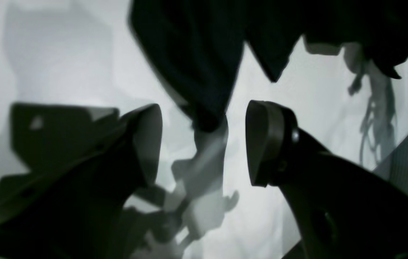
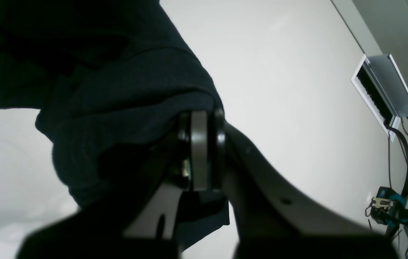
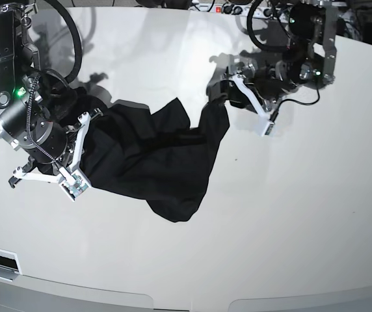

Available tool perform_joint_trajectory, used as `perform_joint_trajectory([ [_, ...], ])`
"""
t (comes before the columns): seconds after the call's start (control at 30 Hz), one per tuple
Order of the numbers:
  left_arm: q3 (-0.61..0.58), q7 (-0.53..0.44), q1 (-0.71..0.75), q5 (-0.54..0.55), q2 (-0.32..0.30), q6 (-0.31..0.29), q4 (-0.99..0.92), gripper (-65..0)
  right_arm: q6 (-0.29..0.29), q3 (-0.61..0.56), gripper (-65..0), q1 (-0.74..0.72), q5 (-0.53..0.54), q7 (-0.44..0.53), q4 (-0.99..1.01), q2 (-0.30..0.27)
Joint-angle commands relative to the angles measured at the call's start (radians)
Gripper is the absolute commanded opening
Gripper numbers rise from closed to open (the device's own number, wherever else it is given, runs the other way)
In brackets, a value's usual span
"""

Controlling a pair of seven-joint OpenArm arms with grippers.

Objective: Layout the t-shirt on the table in an organized manner, then fold the t-shirt properly

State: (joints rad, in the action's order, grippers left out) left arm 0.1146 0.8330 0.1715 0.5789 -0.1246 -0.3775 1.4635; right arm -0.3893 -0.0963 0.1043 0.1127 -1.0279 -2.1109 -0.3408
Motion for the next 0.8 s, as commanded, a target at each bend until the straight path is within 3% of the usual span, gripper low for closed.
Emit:
perform_joint_trajectory([
  [0.0, -0.01, -0.005, -0.018, 0.005, -0.002, -0.003, -0.008, -27.2, 0.004, 0.006, -65.0, -0.013, -0.004, 0.021, -0.012, -0.008],
  [0.27, -0.024, -0.038, -0.136, -0.022, 0.014, -0.025, -0.2, -29.0, 0.003, 0.006, -65.0, -0.013, -0.005, 0.021, -0.012, -0.008],
  [0.33, -0.024, 0.003, -0.164, -0.04, 0.008, -0.024, -0.224, -40.1, 0.002, 0.006, -65.0, -0.013, -0.009, 0.021, -0.012, -0.009],
  [0.4, -0.019, 0.076, -0.197, -0.079, -0.005, -0.013, -0.218, -59.7, 0.001, 0.006, -65.0, -0.013, -0.016, 0.021, -0.012, -0.014],
  [0.43, -0.018, 0.113, -0.216, -0.086, -0.017, 0.0, -0.209, -65.0, -0.002, 0.006, -65.0, -0.013, -0.015, 0.021, -0.012, -0.023],
  [0.57, -0.013, 0.19, -0.293, -0.115, -0.098, 0.005, -0.129, -65.0, -0.012, 0.006, -65.0, -0.014, -0.015, 0.02, -0.012, -0.075],
  [0.77, -0.013, 0.193, -0.402, -0.16, -0.264, 0.005, 0.061, -65.0, -0.011, 0.006, -65.0, -0.013, 0.011, 0.01, -0.012, -0.152],
])
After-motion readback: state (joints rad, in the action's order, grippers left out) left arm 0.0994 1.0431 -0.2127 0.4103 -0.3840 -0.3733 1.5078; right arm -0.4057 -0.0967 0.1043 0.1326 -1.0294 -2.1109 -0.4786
